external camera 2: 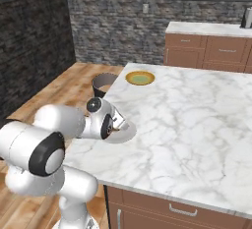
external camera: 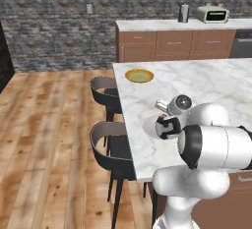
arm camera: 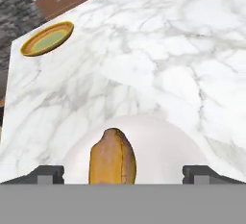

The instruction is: Take the chicken drumsticks from the pan and place one on each plate on the dining counter.

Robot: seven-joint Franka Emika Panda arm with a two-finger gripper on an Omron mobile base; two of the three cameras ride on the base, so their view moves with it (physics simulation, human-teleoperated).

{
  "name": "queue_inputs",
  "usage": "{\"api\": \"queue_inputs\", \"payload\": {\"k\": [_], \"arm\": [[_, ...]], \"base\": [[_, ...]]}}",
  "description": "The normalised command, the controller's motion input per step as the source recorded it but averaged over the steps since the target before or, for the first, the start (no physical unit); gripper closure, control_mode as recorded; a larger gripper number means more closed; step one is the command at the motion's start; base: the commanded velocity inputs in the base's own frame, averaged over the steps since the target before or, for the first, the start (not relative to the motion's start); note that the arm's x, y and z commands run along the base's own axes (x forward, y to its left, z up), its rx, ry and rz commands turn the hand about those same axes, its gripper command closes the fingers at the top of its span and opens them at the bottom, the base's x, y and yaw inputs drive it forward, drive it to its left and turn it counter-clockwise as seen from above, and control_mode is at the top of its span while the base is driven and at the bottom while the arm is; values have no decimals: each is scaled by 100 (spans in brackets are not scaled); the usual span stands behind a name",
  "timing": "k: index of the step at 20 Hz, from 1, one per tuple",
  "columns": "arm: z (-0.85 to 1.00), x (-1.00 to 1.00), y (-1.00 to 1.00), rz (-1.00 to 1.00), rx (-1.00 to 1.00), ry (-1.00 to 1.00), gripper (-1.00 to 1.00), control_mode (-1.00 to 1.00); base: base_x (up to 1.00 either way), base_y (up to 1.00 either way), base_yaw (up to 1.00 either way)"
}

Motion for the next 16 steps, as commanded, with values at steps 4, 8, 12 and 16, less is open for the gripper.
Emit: {"api": "queue_inputs", "payload": {"k": [4, 8, 12, 16], "arm": [[100, -96, 0, 2, 0, 6, -100, -100], [100, -87, 0, 5, 2, 32, -100, -100], [71, -82, 2, 2, 9, 47, -100, -100], [-5, -88, 17, 0, 4, 36, -100, -100]], "base": [[0, 0, 0], [0, 0, 0], [0, 0, 0], [0, 0, 0]]}}
